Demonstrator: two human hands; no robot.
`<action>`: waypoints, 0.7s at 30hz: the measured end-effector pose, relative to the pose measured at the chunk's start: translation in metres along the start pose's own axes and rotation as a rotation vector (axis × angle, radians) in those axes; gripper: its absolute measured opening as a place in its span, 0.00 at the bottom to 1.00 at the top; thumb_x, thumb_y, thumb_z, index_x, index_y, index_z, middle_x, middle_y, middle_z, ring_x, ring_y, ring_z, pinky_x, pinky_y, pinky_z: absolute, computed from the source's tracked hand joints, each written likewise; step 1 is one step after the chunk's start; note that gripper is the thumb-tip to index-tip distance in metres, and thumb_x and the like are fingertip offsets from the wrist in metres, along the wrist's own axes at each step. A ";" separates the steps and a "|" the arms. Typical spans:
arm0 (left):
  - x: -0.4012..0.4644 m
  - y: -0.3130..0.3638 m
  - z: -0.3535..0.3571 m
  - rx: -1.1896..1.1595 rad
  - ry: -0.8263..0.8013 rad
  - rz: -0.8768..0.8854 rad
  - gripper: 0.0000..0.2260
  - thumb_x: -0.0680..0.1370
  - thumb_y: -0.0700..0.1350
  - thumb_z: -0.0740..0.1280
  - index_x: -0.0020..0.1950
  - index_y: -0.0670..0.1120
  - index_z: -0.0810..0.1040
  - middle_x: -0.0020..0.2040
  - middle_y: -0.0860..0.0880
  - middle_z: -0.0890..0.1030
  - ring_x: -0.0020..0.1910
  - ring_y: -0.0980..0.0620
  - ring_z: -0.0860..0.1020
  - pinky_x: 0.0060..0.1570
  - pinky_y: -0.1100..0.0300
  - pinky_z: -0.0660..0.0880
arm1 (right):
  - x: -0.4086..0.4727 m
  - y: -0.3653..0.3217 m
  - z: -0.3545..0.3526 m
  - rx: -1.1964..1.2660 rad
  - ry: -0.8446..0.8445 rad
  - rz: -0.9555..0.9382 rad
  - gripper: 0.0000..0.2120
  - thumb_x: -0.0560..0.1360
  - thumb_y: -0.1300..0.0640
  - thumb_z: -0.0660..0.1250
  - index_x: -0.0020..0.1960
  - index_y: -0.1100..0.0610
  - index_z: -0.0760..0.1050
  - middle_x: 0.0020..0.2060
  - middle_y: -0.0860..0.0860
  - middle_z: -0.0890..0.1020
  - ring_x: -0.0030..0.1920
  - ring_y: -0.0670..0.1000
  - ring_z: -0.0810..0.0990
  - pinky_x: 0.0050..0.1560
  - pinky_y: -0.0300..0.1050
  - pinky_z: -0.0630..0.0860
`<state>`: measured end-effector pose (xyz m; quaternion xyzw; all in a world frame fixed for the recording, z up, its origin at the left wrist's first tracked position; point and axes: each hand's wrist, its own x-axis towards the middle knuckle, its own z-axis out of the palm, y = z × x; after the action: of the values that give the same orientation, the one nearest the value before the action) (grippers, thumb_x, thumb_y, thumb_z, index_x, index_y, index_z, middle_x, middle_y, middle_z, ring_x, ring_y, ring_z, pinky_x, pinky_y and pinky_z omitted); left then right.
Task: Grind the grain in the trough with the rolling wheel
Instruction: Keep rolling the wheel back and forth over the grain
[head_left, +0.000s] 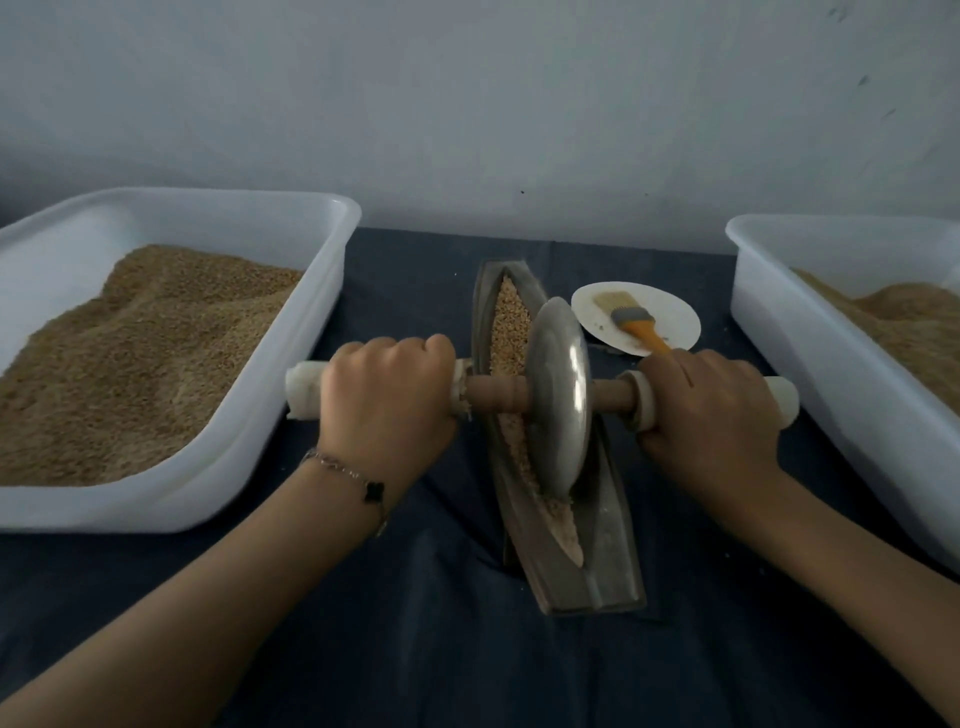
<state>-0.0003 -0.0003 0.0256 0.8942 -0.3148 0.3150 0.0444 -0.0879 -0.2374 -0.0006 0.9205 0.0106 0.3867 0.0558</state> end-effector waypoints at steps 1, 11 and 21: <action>0.007 0.000 0.005 0.023 0.013 0.000 0.18 0.57 0.38 0.76 0.27 0.46 0.65 0.21 0.48 0.69 0.20 0.52 0.62 0.28 0.64 0.54 | 0.001 0.003 0.007 -0.004 -0.014 0.020 0.07 0.67 0.58 0.68 0.37 0.59 0.71 0.30 0.55 0.74 0.29 0.55 0.70 0.33 0.45 0.61; 0.045 -0.019 0.050 0.023 -0.033 -0.178 0.10 0.71 0.43 0.67 0.35 0.46 0.66 0.29 0.50 0.69 0.28 0.51 0.65 0.30 0.60 0.57 | 0.063 0.015 0.046 -0.064 -0.005 -0.024 0.11 0.63 0.63 0.73 0.35 0.60 0.70 0.28 0.57 0.75 0.28 0.57 0.73 0.34 0.44 0.59; 0.020 -0.009 0.025 0.002 -0.029 -0.080 0.19 0.64 0.38 0.74 0.31 0.47 0.62 0.24 0.47 0.71 0.24 0.51 0.62 0.29 0.60 0.58 | 0.030 0.002 0.020 -0.050 -0.021 0.025 0.08 0.63 0.64 0.73 0.38 0.61 0.74 0.30 0.56 0.76 0.31 0.58 0.73 0.33 0.46 0.62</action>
<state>0.0303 -0.0107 0.0180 0.9105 -0.2793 0.3004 0.0516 -0.0527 -0.2396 0.0075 0.9229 -0.0112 0.3776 0.0743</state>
